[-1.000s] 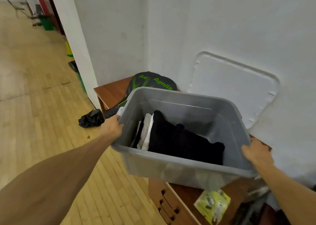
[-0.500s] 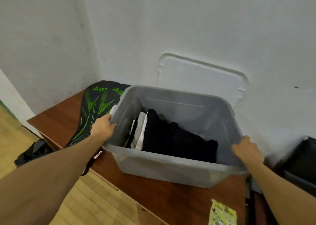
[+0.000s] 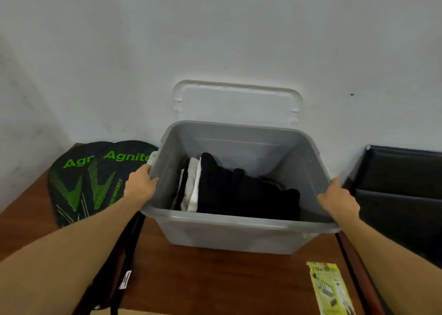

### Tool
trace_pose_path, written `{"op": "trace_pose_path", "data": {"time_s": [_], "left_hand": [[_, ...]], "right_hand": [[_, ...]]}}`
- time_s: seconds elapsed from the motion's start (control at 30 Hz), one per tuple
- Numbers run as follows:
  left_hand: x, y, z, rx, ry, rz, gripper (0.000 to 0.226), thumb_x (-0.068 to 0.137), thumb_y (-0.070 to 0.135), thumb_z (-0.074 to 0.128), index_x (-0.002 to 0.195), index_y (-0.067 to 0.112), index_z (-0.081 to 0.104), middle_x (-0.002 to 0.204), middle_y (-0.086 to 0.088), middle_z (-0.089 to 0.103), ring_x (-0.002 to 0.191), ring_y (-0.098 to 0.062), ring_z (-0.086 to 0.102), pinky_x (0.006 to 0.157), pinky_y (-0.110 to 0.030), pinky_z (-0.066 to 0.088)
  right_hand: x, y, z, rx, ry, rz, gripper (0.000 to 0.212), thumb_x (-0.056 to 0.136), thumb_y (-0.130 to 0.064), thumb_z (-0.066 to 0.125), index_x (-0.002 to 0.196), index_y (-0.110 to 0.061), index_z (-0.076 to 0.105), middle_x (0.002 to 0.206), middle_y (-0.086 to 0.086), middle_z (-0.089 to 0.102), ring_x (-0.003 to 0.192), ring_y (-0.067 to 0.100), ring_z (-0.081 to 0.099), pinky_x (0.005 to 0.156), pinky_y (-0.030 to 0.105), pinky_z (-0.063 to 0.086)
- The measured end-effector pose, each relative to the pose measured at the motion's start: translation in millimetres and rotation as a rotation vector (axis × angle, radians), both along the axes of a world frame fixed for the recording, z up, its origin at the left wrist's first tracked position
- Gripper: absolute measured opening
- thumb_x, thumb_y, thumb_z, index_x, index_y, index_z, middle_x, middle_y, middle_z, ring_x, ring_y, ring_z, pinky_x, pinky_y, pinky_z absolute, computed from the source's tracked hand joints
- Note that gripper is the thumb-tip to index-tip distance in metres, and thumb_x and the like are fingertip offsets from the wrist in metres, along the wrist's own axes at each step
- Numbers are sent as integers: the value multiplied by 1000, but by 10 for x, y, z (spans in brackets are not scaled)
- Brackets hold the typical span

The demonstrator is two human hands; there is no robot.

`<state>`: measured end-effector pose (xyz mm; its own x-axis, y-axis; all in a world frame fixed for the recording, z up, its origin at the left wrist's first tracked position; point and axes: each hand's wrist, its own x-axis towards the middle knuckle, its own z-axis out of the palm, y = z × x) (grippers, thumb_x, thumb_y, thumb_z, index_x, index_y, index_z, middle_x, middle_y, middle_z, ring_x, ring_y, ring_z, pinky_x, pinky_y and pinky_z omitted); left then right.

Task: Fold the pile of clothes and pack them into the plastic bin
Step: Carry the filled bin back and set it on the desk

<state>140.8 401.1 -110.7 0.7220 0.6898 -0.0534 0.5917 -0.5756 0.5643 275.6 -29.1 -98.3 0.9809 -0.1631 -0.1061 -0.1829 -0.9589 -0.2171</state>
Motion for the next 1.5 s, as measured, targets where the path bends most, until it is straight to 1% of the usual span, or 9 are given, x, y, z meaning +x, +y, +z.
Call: {"op": "trace_pose_path", "data": {"time_s": [0.13, 0.27, 0.37, 0.63, 1.1, 1.2, 1.3, 1.4, 1.5], "left_hand": [[135, 49, 4, 39, 99, -43, 40, 91, 24, 60, 125, 7, 48, 121, -20, 52, 104, -40, 56, 87, -49, 50], [367, 0, 199, 305, 129, -15, 60, 88, 38, 60, 130, 1, 40, 133, -21, 32, 124, -42, 35, 101, -53, 34], [737, -84, 509, 280, 39, -91, 52, 92, 36, 55, 132, 4, 42, 136, -20, 32, 126, -39, 33, 104, -49, 32], [1750, -319, 946, 57, -67, -296, 37, 95, 29, 52, 128, 10, 53, 134, -15, 44, 122, -30, 45, 107, -43, 36], [3372, 48, 1155, 221, -161, -517, 43, 99, 29, 46, 138, 11, 39, 140, -10, 40, 128, -27, 38, 107, -38, 30], [3660, 155, 968, 347, -191, -525, 33, 100, 27, 42, 129, 11, 49, 130, -9, 45, 121, -28, 40, 103, -37, 29], [3778, 229, 862, 475, -252, -550, 27, 101, 23, 37, 103, 12, 61, 106, -6, 52, 94, -25, 51, 89, -36, 38], [3735, 248, 902, 497, -193, -588, 40, 102, 28, 30, 71, 12, 51, 72, -1, 51, 63, -22, 48, 73, -36, 40], [3657, 265, 973, 486, -85, -599, 53, 102, 41, 25, 62, 12, 44, 61, -1, 50, 58, -22, 50, 64, -33, 38]], "right_hand": [[146, 4, -10, 48, 13, -5, 42, 98, -39, 44, 123, -5, 38, 105, 20, 54, 84, 36, 54, 67, 40, 44], [345, 13, 8, -83, -50, 10, 65, 97, -58, 30, 135, -6, 39, 141, 23, 34, 123, 44, 39, 95, 52, 39], [651, 150, 183, -84, -210, 174, 58, 99, -50, 35, 130, -2, 44, 133, 23, 38, 120, 41, 39, 98, 54, 39], [1453, 863, 681, 156, -207, 635, 39, 100, -35, 42, 129, -9, 47, 133, 13, 46, 122, 30, 43, 102, 44, 39], [2720, 1833, 1317, -105, -267, 758, 43, 103, -40, 31, 134, -13, 43, 135, 6, 47, 121, 24, 46, 100, 37, 38], [2906, 2011, 1114, -131, -268, 762, 48, 103, -44, 27, 135, -12, 43, 134, 6, 47, 118, 24, 47, 99, 37, 38], [2979, 2105, 947, -208, -350, 781, 51, 101, -47, 19, 126, -14, 50, 125, 5, 51, 109, 25, 49, 93, 37, 41], [2967, 2161, 918, -235, -297, 770, 51, 101, -50, 14, 109, -19, 53, 95, 0, 60, 79, 22, 55, 72, 33, 42], [2951, 2163, 941, -225, -230, 755, 48, 99, -56, 12, 92, -22, 45, 83, -2, 55, 72, 20, 51, 68, 32, 39]]}}
